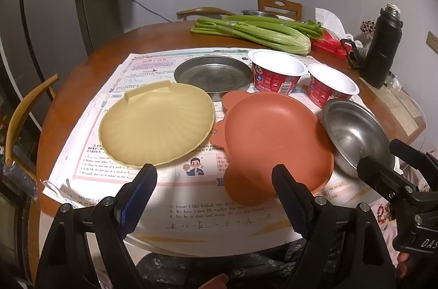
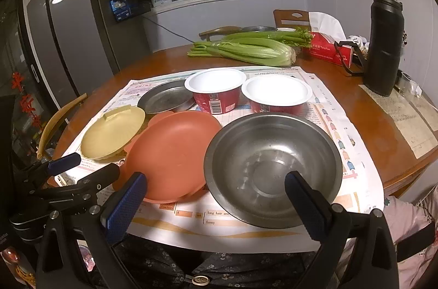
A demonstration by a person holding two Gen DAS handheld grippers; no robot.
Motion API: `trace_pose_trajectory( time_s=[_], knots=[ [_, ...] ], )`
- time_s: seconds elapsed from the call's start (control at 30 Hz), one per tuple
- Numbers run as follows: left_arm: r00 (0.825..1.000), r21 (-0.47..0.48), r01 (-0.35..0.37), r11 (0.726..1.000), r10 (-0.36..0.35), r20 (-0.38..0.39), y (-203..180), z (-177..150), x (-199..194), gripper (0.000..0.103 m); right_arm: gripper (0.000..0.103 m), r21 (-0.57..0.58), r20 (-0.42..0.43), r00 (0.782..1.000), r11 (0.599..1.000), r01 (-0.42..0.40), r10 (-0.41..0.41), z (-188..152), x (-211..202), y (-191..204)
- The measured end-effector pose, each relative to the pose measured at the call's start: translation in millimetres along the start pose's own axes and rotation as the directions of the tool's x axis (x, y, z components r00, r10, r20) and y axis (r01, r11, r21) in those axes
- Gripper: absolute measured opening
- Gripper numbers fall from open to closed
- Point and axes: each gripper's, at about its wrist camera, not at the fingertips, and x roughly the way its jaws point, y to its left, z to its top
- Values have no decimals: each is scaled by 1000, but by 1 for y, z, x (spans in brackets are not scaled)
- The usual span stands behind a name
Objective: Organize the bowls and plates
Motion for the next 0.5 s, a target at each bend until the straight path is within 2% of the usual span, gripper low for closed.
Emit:
trace_pose_trajectory(
  time_s=[0.5],
  knots=[
    [1000, 0, -1, 1000, 1, -1, 0, -1, 0, 87, 101, -10, -10, 1000, 1000, -6, 6, -2, 1, 2]
  ],
)
